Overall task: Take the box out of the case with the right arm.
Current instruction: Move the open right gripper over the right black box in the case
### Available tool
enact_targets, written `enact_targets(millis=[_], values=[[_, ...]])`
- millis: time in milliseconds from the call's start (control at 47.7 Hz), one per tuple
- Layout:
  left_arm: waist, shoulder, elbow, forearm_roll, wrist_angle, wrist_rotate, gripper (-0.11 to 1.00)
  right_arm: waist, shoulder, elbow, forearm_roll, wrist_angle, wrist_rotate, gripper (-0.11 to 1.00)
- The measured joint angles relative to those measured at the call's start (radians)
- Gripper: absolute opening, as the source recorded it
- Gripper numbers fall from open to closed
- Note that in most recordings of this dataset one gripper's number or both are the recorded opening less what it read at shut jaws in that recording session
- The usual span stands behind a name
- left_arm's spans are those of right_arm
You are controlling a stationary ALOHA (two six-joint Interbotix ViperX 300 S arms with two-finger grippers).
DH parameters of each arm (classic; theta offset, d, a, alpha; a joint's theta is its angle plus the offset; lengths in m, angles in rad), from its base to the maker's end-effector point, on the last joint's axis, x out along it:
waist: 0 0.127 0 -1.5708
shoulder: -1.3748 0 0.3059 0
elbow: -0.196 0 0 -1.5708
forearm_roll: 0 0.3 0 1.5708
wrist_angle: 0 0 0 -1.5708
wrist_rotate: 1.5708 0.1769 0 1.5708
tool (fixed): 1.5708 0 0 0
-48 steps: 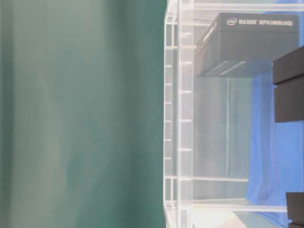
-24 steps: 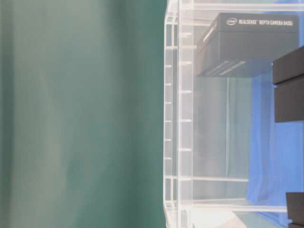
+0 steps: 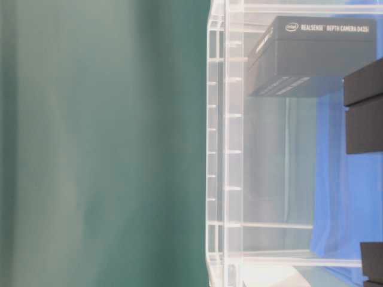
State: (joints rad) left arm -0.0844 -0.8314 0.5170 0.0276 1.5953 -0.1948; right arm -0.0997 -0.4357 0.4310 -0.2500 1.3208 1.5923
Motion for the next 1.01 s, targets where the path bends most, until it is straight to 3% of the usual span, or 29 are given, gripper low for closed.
enact_targets(millis=[252,545,1007], values=[[0.0,-0.002,0.0,0.0,0.0,0.002,0.0,0.0,0.17,-0.121,-0.003,-0.092,-0.003,0.94],[0.0,-0.035,0.0,0.0,0.0,0.005,0.0,-0.002,0.357,-0.288,-0.003,-0.121,-0.058,0.94],[0.0,-0.041,0.0,0.0,0.0,0.003,0.0,-0.014,0.376,-0.308,-0.005,-0.074,-0.067,0.94]])
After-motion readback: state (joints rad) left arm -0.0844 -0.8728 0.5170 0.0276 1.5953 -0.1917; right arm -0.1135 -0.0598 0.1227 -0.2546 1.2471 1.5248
